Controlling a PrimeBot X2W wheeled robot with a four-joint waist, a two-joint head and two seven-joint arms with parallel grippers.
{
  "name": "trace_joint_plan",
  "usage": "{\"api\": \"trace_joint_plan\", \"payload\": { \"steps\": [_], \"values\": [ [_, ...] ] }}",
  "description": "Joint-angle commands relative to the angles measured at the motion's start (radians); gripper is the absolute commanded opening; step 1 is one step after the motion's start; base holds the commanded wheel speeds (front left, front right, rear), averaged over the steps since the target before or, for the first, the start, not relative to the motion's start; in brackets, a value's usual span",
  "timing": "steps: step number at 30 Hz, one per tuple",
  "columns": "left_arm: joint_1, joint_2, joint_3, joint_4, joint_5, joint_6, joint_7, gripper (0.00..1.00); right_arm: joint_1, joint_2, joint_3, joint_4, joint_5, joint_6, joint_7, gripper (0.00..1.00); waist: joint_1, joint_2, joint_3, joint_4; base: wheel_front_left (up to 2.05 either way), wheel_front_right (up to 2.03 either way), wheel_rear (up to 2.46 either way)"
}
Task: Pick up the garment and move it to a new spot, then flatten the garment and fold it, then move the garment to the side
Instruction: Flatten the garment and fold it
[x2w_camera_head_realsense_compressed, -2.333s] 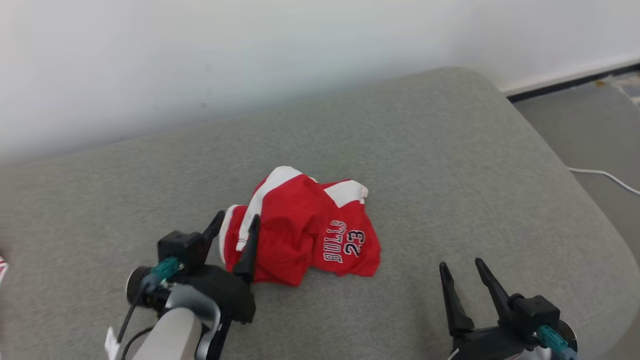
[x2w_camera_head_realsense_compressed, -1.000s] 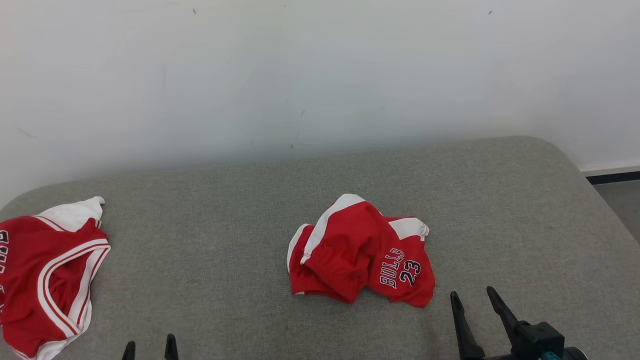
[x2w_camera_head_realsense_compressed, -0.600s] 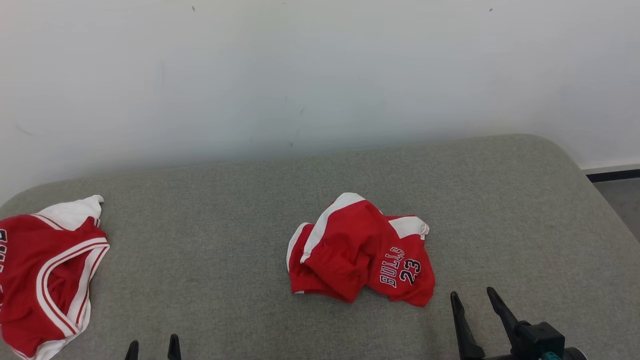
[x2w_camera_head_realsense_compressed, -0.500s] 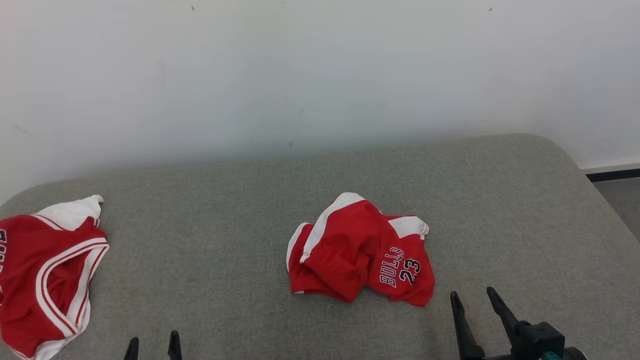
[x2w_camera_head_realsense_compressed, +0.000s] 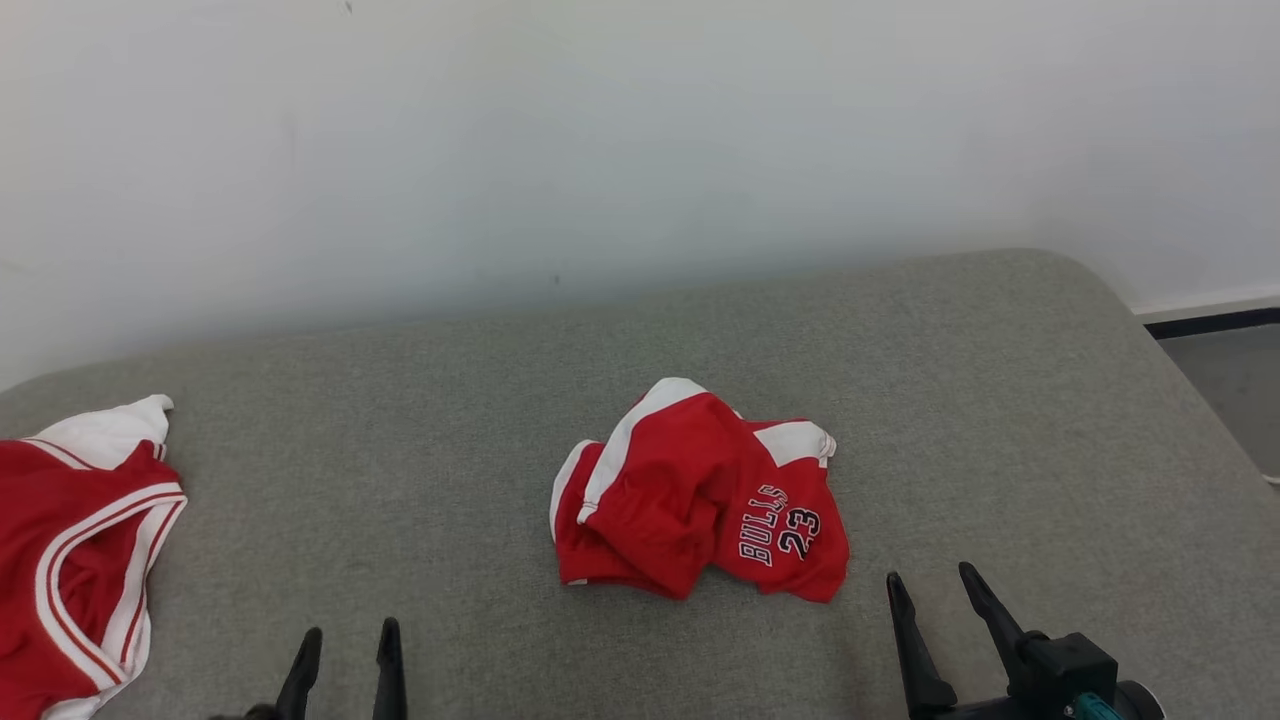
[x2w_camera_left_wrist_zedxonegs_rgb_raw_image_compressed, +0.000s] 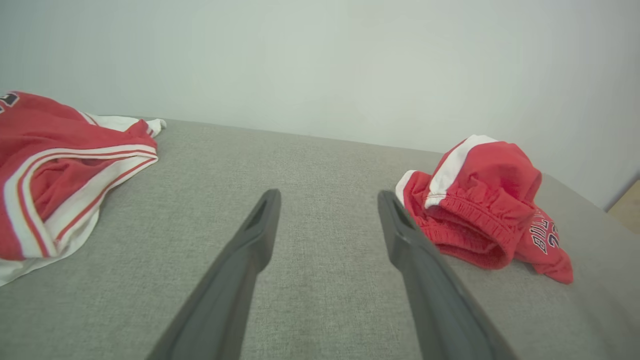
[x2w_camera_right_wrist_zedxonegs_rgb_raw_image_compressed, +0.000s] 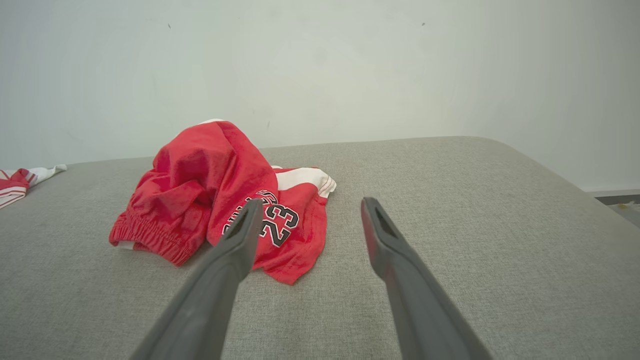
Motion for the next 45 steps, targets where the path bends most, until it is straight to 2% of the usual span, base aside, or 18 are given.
{"api": "trace_joint_plan", "payload": {
  "steps": [1,6,12,19,27,29,33,36,37,38,39,45],
  "values": [
    [-0.031,0.000,-0.007,0.010,-0.007,-0.005,0.013,1.00,-0.006,-0.001,0.003,0.002,0.006,-0.002,-0.006,1.00,-0.0001,-0.0001,0.015,-0.026,0.00,0.00,0.00],
    [-0.146,0.000,-0.042,0.096,-0.041,-0.036,0.101,1.00,-0.021,-0.001,0.019,0.005,0.014,-0.002,-0.007,1.00,-0.0001,-0.0001,0.045,-0.090,0.00,0.00,0.00],
    [-0.273,0.000,-0.092,0.233,-0.145,-0.054,0.203,1.00,-0.047,-0.001,0.041,0.008,0.020,-0.002,-0.010,1.00,-0.0001,-0.0001,0.083,-0.182,0.00,0.00,0.00],
    [-0.358,0.001,-0.160,0.340,-0.310,-0.039,0.239,1.00,-0.057,-0.001,0.048,0.016,0.029,-0.002,-0.016,1.00,-0.0001,-0.0001,0.112,-0.260,0.00,0.00,0.00],
    [-0.405,0.000,-0.199,0.416,-0.476,-0.001,0.239,1.00,-0.059,-0.001,0.051,0.023,0.031,-0.002,-0.021,1.00,-0.0001,-0.0001,0.115,-0.292,0.00,0.00,0.00],
    [-0.411,0.000,-0.204,0.423,-0.485,0.001,0.242,1.00,-0.060,-0.001,0.051,0.023,0.031,-0.002,-0.022,1.00,-0.0001,-0.0001,0.115,-0.293,0.00,0.00,0.00],
    [-0.440,0.000,-0.215,0.443,-0.575,0.000,0.238,1.00,-0.062,-0.001,0.055,0.025,0.030,-0.002,-0.024,1.00,-0.0001,-0.0001,0.113,-0.294,0.00,0.00,0.00],
    [-0.467,0.000,-0.231,0.460,-0.571,-0.004,0.206,1.00,-0.061,-0.001,0.059,0.026,0.031,-0.002,-0.025,1.00,-0.0001,-0.0001,0.113,-0.293,0.00,0.00,0.00],
    [-0.474,0.000,-0.235,0.468,-0.564,-0.008,0.192,0.80,-0.061,-0.001,0.060,0.026,0.031,-0.002,-0.025,1.00,-0.0001,-0.0001,0.112,-0.293,0.00,0.00,0.00],
    [-0.481,0.001,-0.239,0.474,-0.557,-0.009,0.177,0.15,-0.062,-0.001,0.061,0.026,0.030,-0.002,-0.025,1.00,-0.0001,-0.0001,0.112,-0.293,0.00,0.00,0.00],
    [-0.488,0.001,-0.241,0.481,-0.549,-0.007,0.160,0.00,-0.062,-0.001,0.062,0.027,0.029,-0.002,-0.025,1.00,-0.0001,-0.0001,0.112,-0.293,0.00,0.00,0.00],
    [-0.547,0.043,-0.278,0.490,-0.417,0.054,0.027,0.00,-0.062,-0.001,0.060,0.029,0.023,-0.002,-0.024,1.00,-0.0001,-0.0001,0.103,-0.290,0.00,0.00,0.00]
  ]
}}
